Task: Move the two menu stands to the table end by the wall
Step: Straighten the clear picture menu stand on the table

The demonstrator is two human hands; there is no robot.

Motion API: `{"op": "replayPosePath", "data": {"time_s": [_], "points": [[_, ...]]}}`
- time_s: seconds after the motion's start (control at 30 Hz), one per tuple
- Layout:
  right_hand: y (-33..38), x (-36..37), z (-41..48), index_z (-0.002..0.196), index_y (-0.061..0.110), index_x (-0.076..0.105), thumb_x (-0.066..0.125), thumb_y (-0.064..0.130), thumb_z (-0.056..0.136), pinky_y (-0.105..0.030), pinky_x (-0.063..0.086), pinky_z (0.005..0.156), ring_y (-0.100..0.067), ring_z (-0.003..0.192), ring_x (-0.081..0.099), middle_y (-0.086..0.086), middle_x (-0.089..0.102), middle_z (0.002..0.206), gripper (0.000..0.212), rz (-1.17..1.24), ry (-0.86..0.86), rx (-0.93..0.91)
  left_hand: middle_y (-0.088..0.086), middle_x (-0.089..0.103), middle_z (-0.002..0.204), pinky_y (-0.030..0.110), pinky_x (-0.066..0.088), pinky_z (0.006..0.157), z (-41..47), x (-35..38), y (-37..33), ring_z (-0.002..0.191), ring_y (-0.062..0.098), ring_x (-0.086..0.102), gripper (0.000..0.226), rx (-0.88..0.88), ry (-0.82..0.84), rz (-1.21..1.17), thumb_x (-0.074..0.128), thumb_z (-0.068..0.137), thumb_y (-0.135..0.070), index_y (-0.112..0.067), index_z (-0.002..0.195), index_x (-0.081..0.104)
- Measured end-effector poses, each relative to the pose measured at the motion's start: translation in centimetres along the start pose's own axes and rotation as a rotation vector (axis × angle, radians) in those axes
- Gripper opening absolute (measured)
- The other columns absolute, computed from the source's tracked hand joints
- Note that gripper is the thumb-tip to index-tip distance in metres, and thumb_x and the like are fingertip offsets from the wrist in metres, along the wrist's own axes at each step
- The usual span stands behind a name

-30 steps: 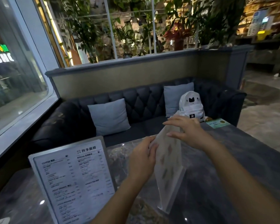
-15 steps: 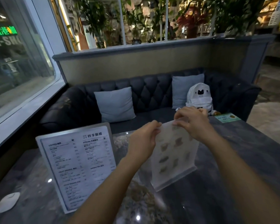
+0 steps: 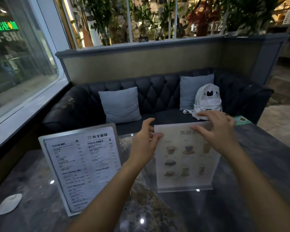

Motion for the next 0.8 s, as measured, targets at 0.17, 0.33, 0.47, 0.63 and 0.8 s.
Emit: {"op": "replayPosePath", "data": {"time_s": [0.17, 0.33, 0.47, 0.63, 0.8], "points": [[-3.8, -1.6, -1.6, 0.114, 0.018, 0.056, 0.071, 0.028, 0.075, -0.051, 0.032, 0.1, -0.028, 0.115, 0.048, -0.009, 0.056, 0.121, 0.043, 0.122, -0.183, 0.195, -0.016, 0.062, 0.081, 0.023, 0.052, 0.067, -1.6, 1.1, 2.1, 0.075, 0.0, 0.06, 0.013, -0.069, 0.063, -0.048, 0.059, 0.086, -0.021, -0.029, 0.095, 0.054], [-7.1, -0.3, -3.9, 0.128, 0.03, 0.041, 0.071, 0.02, 0.076, -0.028, 0.045, 0.079, -0.015, 0.096, 0.053, 0.001, 0.054, 0.115, 0.061, 0.385, -0.143, 0.361, -0.003, 0.064, 0.086, 0.037, 0.054, 0.076, -2.9, 2.2, 3.9, 0.083, 0.015, 0.061, 0.004, -0.155, 0.104, -0.085, 0.057, 0.087, -0.016, -0.019, 0.087, 0.059], [-8.6, 1.4, -5.9, 0.114, 0.013, 0.05, 0.069, 0.015, 0.077, -0.013, 0.042, 0.058, -0.002, 0.074, 0.057, 0.008, 0.058, 0.089, 0.042, 0.456, -0.149, 0.512, 0.004, 0.067, 0.087, 0.048, 0.054, 0.079, -3.8, 2.6, 4.7, 0.082, 0.02, 0.063, 0.005, -0.222, 0.103, -0.096, 0.057, 0.087, -0.013, -0.015, 0.086, 0.062], [-9.4, 2.0, -7.2, 0.099, 0.011, 0.054, 0.066, 0.008, 0.079, -0.016, 0.043, 0.057, -0.011, 0.07, 0.053, -0.008, 0.059, 0.093, 0.024, 0.462, -0.112, 0.546, 0.006, 0.068, 0.087, 0.047, 0.054, 0.078, -4.0, 2.7, 4.9, 0.08, 0.022, 0.063, 0.008, -0.241, 0.095, -0.083, 0.054, 0.088, -0.011, -0.009, 0.086, 0.063], [-9.4, 2.0, -7.3, 0.098, 0.017, 0.052, 0.066, 0.013, 0.079, -0.02, 0.042, 0.059, -0.005, 0.071, 0.053, -0.002, 0.058, 0.09, 0.024, 0.426, -0.1, 0.54, 0.007, 0.068, 0.089, 0.047, 0.054, 0.079, -3.9, 2.7, 4.9, 0.082, 0.023, 0.063, 0.008, -0.254, 0.097, -0.092, 0.055, 0.088, -0.013, -0.01, 0.086, 0.063]]}}
Point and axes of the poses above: each hand's wrist, its own z-axis towards the middle knuckle, its own x-axis out of the palm, y = z × x, the point moved 5 cm from there along z, towards the middle knuckle
